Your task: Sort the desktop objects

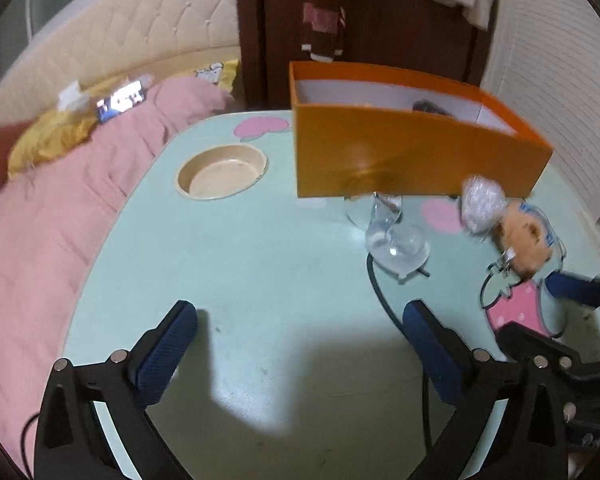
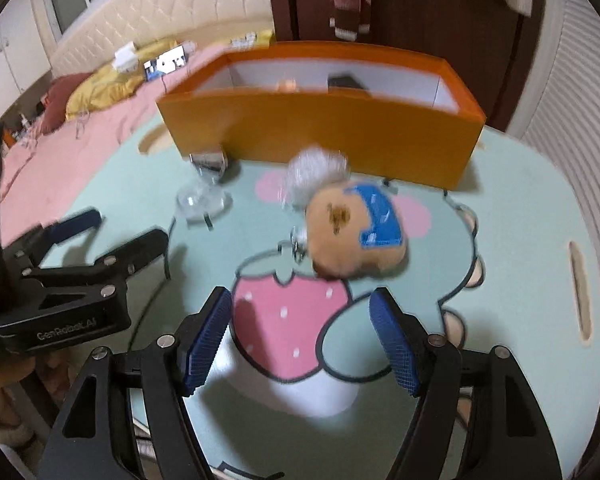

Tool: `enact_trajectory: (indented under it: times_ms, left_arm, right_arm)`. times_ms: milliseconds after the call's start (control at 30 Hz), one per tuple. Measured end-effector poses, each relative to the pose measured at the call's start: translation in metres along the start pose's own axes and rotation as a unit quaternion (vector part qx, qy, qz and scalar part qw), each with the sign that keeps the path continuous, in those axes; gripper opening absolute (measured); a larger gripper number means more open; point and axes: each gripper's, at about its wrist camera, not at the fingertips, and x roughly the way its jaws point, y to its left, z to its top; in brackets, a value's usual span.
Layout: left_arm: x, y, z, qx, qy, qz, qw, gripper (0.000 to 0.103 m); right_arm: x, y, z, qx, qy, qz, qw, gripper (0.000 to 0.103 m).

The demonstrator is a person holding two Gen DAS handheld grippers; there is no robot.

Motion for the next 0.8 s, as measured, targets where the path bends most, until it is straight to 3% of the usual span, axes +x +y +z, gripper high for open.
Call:
enact_trajectory:
  times_ms: [167,800]
  left_arm:
    - [-0.0003,0.0005,-0.0049,0.003,-0.006,-0.005,1.0,0.103]
    - [0.0025,-0.0002,-0.0059,0.006,-0.009,-0.009,0.9999,0.103]
  right_arm:
    - [0.0046,0.0042,-0.004,-0.019,0.0,-0.008,1.0,0.103]
    - [0.0072,0.0073,-0.0095,-0.046,-0.022,-0.01,0.999,0.103]
